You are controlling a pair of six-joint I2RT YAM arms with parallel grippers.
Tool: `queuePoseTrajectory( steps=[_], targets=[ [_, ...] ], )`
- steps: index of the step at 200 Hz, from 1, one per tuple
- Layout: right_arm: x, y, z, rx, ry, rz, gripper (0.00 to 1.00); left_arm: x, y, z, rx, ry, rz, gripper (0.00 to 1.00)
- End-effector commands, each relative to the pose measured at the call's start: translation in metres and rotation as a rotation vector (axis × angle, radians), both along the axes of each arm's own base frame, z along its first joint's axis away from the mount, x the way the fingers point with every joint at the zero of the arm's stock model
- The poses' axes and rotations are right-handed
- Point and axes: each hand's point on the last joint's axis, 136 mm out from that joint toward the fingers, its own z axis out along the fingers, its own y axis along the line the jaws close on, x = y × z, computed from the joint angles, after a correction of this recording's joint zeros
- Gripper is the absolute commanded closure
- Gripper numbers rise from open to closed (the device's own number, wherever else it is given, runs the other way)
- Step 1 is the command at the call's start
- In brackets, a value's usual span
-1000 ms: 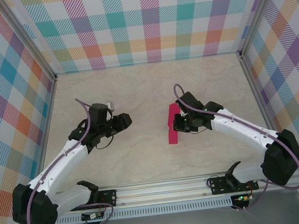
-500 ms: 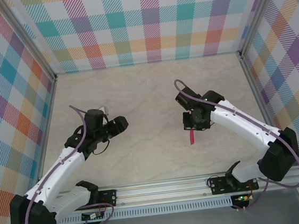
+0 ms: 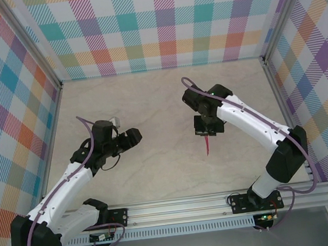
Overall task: Fold a paper plane with a square sheet of paper (pick it up from the middle)
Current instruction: Turn over the paper at the center of the table.
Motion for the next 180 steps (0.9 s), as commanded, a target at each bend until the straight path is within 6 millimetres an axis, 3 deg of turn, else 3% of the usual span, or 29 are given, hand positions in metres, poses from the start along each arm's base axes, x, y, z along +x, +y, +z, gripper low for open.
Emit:
queuePoseTrajectory(
  steps=[1,103,147,180],
  targets=[
    [-0.006,0.003,0.001,-0.004,0.047,0.012,0.91,-0.002,0.001,-0.001,-0.015,0.011,0.000,0.24],
    [-0.004,-0.002,-0.013,-0.055,0.085,0.014,0.91,0.003,-0.002,-0.009,0.001,0.038,-0.015,0.23],
    [-0.003,-0.026,-0.008,-0.260,0.117,0.034,0.91,0.005,0.007,-0.015,0.028,0.042,0.025,0.23],
    [0.002,-0.021,-0.021,-0.404,0.195,0.060,0.91,0.005,0.015,-0.020,0.043,0.046,0.067,0.23]
  ],
)
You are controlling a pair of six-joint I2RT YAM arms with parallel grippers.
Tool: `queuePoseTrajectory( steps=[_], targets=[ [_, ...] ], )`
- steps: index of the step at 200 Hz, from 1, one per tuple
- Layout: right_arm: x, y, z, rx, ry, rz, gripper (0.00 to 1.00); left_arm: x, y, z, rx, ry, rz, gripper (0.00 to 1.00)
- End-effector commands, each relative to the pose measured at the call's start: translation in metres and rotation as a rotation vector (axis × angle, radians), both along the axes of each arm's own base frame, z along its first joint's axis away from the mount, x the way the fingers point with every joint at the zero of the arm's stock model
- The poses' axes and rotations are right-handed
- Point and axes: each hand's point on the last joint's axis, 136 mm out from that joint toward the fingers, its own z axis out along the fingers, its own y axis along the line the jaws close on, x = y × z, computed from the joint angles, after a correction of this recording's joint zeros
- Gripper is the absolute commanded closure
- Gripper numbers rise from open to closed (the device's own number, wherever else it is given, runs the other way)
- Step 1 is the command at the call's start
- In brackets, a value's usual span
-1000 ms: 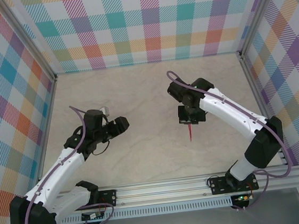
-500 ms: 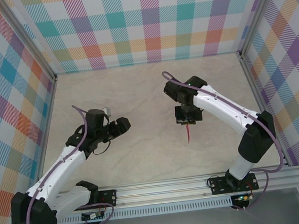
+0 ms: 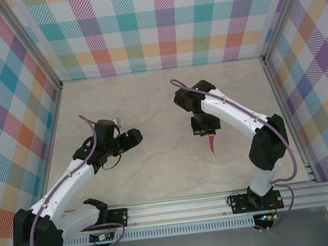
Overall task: Fold a paper plane with a square sheet of paper (pick it up from the middle)
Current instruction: Turn over the paper at the center of the table.
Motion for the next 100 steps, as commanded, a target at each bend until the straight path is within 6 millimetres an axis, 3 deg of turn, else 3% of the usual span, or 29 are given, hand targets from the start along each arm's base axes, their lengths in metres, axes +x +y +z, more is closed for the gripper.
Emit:
queuePoseTrajectory(
  steps=[1,45,89,100],
  targets=[
    [-0.006,-0.009,-0.005,-0.164,0.075,0.027,0.91,0.001,0.014,-0.006,0.025,0.002,0.057,0.23],
    [0.001,0.040,-0.054,-0.140,0.162,0.084,0.92,-0.002,0.030,-0.006,0.067,-0.017,0.123,0.24],
    [0.006,0.111,-0.104,-0.039,0.212,0.147,0.91,-0.009,0.044,-0.002,0.105,-0.034,0.168,0.23],
    [0.008,0.132,-0.114,0.023,0.215,0.160,0.86,-0.010,0.044,-0.002,0.099,-0.035,0.165,0.23]
  ],
)
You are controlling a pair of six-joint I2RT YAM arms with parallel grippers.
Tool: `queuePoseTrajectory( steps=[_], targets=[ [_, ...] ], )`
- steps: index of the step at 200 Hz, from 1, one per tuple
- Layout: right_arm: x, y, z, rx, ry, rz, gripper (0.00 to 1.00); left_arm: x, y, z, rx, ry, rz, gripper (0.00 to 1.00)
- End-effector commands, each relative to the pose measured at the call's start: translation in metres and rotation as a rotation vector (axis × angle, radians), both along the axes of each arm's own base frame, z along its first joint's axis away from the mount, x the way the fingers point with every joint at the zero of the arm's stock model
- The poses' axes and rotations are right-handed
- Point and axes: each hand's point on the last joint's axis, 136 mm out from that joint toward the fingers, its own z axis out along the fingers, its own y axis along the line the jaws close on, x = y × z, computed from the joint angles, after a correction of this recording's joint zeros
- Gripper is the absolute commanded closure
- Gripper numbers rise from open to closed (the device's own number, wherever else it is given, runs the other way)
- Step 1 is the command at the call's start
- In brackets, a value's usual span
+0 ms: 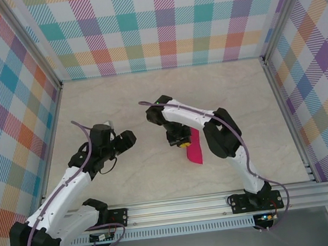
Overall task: Fold a paper plane with a square sheet of paper (pick it up from the middle)
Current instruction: Turn over the paper at the center of the table.
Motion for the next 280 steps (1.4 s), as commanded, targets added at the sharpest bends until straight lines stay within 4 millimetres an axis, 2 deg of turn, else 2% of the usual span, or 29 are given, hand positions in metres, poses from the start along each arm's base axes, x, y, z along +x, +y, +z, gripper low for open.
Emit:
queuePoseTrajectory(
  steps=[1,16,27,38,47,73,86,88,103,119,139,180,224,238,256,280],
  targets=[
    [-0.003,0.040,-0.017,0.115,0.040,0.009,0.86,-0.005,0.013,-0.005,0.028,0.013,0.042,0.23],
    [-0.002,0.066,-0.022,0.209,0.050,0.020,0.85,-0.007,0.011,-0.004,0.022,0.015,0.033,0.23],
    [0.000,0.084,-0.019,0.307,0.053,0.020,0.78,-0.008,0.010,-0.003,0.016,0.014,0.026,0.23],
    [0.003,0.097,-0.007,0.393,0.023,0.027,0.67,-0.009,0.008,-0.002,0.010,0.014,0.010,0.23],
    [0.006,0.106,0.007,0.469,-0.008,0.039,0.63,-0.010,0.006,-0.002,0.001,0.016,-0.002,0.23],
    [0.008,0.103,0.049,0.624,-0.144,0.052,0.51,-0.013,-0.005,-0.003,-0.040,0.024,-0.052,0.22],
    [0.005,0.101,0.058,0.726,-0.190,0.038,0.52,-0.013,-0.014,-0.003,-0.077,0.022,-0.086,0.22],
    [-0.001,0.095,0.050,0.718,-0.171,0.031,0.54,-0.013,-0.016,-0.004,-0.084,0.022,-0.095,0.22],
    [-0.007,0.081,0.038,0.775,-0.166,-0.037,0.66,-0.012,-0.030,-0.006,-0.132,0.040,-0.149,0.22],
    [-0.016,0.070,0.019,0.809,-0.147,-0.074,0.72,-0.011,-0.042,-0.009,-0.164,0.070,-0.206,0.22],
    [-0.021,0.063,-0.001,0.832,-0.127,-0.113,0.79,-0.011,-0.048,-0.016,-0.171,0.102,-0.226,0.22],
    [-0.021,0.057,-0.033,0.793,-0.125,-0.167,0.83,-0.010,-0.052,-0.023,-0.174,0.137,-0.246,0.22],
    [-0.026,0.052,-0.069,0.738,-0.103,-0.324,0.83,-0.009,-0.062,-0.028,-0.196,0.163,-0.275,0.23],
    [-0.025,0.059,-0.072,0.760,-0.109,-0.354,0.83,-0.010,-0.066,-0.031,-0.201,0.182,-0.284,0.25],
    [-0.021,0.065,-0.062,0.783,-0.125,-0.334,0.83,-0.004,-0.072,-0.028,-0.207,0.162,-0.298,0.29],
    [-0.016,0.059,-0.031,0.800,-0.195,-0.279,0.79,-0.003,-0.077,-0.031,-0.194,0.178,-0.320,0.38]
  ],
)
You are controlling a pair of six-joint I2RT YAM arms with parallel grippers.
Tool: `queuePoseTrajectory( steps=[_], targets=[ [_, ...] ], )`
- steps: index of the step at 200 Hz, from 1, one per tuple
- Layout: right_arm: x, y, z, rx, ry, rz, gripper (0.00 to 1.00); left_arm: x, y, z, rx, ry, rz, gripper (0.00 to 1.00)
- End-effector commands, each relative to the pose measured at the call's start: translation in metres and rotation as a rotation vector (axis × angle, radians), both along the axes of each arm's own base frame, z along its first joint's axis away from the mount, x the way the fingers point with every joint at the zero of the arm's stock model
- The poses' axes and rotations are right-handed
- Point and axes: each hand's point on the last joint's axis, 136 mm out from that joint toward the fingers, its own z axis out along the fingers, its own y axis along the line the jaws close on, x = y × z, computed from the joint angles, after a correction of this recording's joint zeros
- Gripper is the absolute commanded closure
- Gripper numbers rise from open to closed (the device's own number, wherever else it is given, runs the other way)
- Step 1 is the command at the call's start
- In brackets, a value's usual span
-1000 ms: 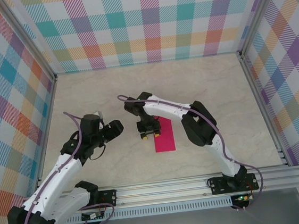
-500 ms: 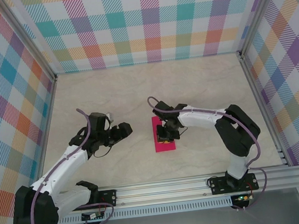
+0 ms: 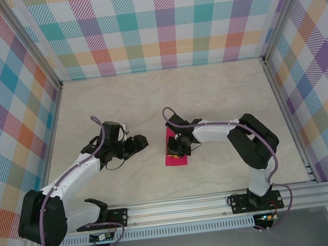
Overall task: Fold a paper plane with a square sheet of paper (pick it up from the middle)
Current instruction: Turn over the paper at the center of the table.
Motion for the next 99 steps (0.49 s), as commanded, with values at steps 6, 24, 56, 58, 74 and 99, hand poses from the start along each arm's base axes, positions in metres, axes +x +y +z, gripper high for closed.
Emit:
queuePoseTrajectory(
  steps=[6,24,56,58,74,99],
  targets=[
    [0.003,-0.009,0.023,-0.015,-0.076,-0.003,0.78,0.007,-0.016,0.012,-0.025,-0.035,-0.055,0.41],
    [0.003,-0.023,0.042,-0.016,-0.128,-0.009,0.75,0.009,-0.029,0.006,-0.030,-0.013,-0.088,0.49],
    [-0.003,-0.063,0.043,-0.025,-0.130,-0.085,0.69,0.017,-0.060,-0.006,-0.008,0.010,-0.157,0.58],
    [-0.004,-0.065,0.042,-0.024,-0.125,-0.087,0.69,0.018,-0.062,-0.008,-0.005,0.013,-0.161,0.59],
    [-0.009,-0.075,0.035,0.000,-0.103,-0.111,0.68,0.026,-0.078,-0.015,0.010,0.027,-0.194,0.65],
    [-0.018,-0.080,0.028,0.026,-0.083,-0.118,0.64,0.038,-0.098,-0.032,0.031,0.060,-0.238,0.71]
  ],
)
